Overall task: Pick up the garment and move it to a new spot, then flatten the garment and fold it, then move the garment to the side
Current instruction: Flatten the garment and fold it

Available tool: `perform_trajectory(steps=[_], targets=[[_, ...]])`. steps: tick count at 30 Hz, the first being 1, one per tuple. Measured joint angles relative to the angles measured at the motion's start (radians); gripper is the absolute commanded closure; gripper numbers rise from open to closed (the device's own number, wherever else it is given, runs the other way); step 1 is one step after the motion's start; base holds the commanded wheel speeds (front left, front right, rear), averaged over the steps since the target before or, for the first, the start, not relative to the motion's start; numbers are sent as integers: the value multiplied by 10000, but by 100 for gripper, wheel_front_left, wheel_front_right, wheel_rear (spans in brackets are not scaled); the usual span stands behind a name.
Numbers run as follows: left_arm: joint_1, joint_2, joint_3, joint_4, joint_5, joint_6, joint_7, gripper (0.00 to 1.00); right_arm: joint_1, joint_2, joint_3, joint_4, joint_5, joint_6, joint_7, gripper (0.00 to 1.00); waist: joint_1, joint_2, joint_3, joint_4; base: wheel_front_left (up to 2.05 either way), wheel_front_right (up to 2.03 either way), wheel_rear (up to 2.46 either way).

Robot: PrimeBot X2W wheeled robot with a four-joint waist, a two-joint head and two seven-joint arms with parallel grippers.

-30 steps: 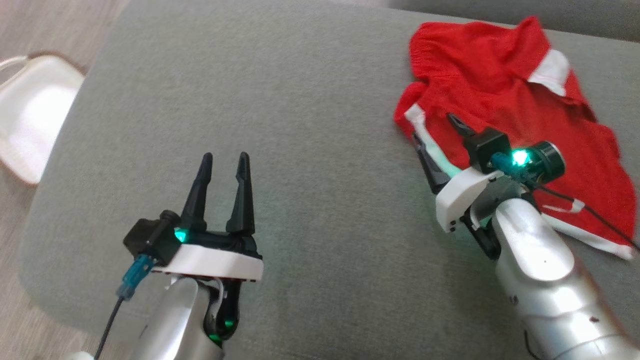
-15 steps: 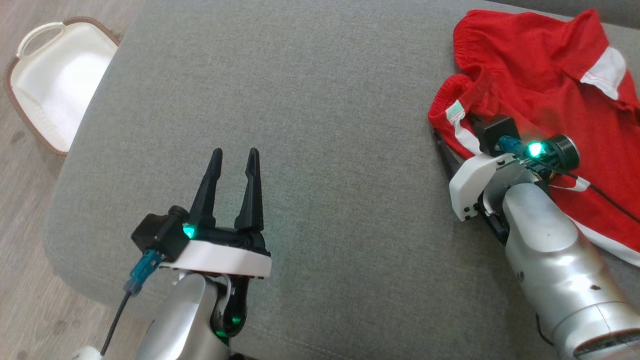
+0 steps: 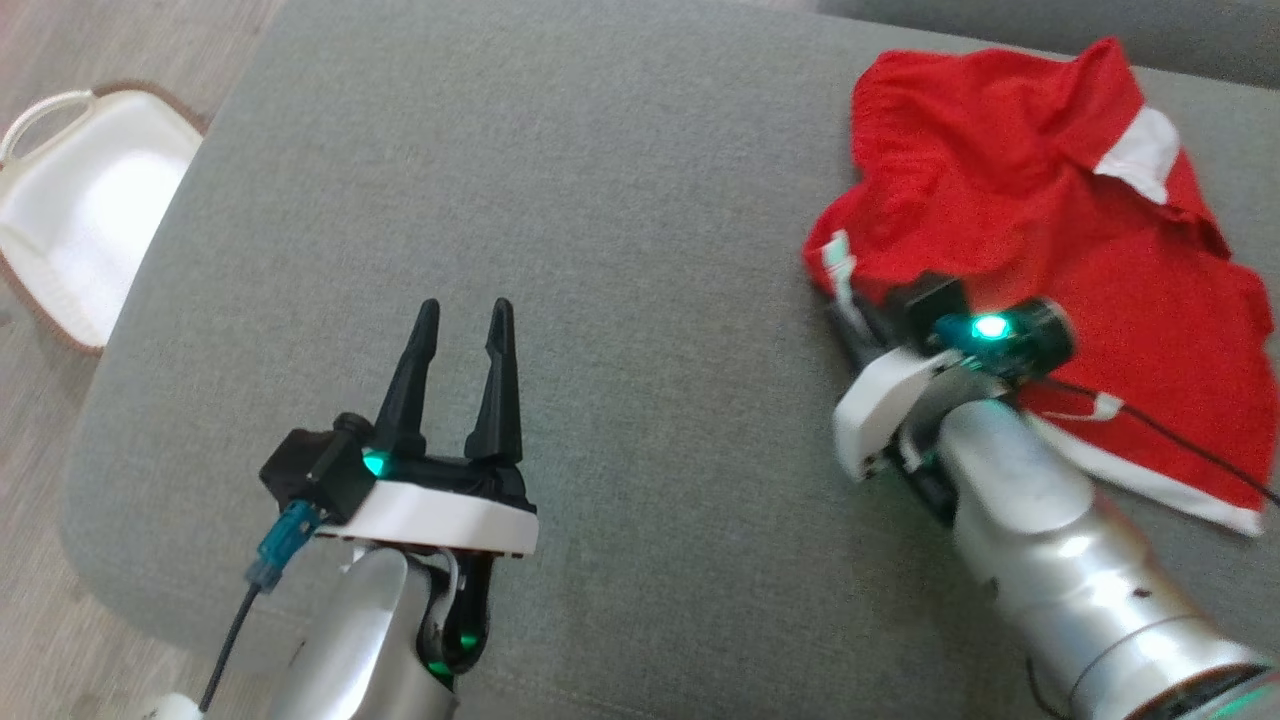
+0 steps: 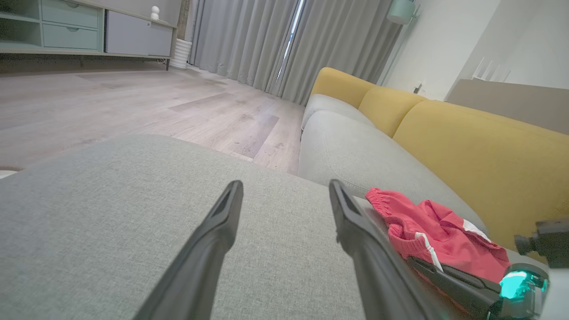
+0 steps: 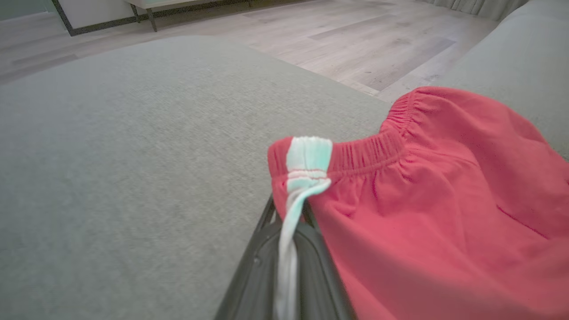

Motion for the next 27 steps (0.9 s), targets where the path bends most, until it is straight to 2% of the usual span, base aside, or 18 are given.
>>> perform_trajectory(steps=[9, 13, 15, 20, 27], targets=[[93, 2, 297, 180, 247, -33, 0, 0, 976, 25, 3622, -1484, 2353, 0, 150, 100, -1, 0, -641, -568, 0, 0, 0], [194, 2, 431, 203, 265, -79, 0, 0, 1157, 27, 4322, -1682, 2736, -2, 203, 100, 0, 0, -840, -750, 0, 0, 0], [329, 4, 523, 224, 374, -88, 0, 0, 1203, 27, 4642, -1770, 2949, -2, 203, 0, -1, 0, -964, -871, 0, 0, 0], [511, 4, 600, 276, 428, -94, 0, 0, 1201, 48, 4924, -1718, 3244, -2, 267, 0, -1, 0, -1201, -1221, 0, 0, 0], [625, 6, 890, 267, 529, -102, 0, 0, 1336, -234, 4602, -1697, 3457, 0, 265, 0, -1, 0, -1574, -1765, 0, 0, 0]])
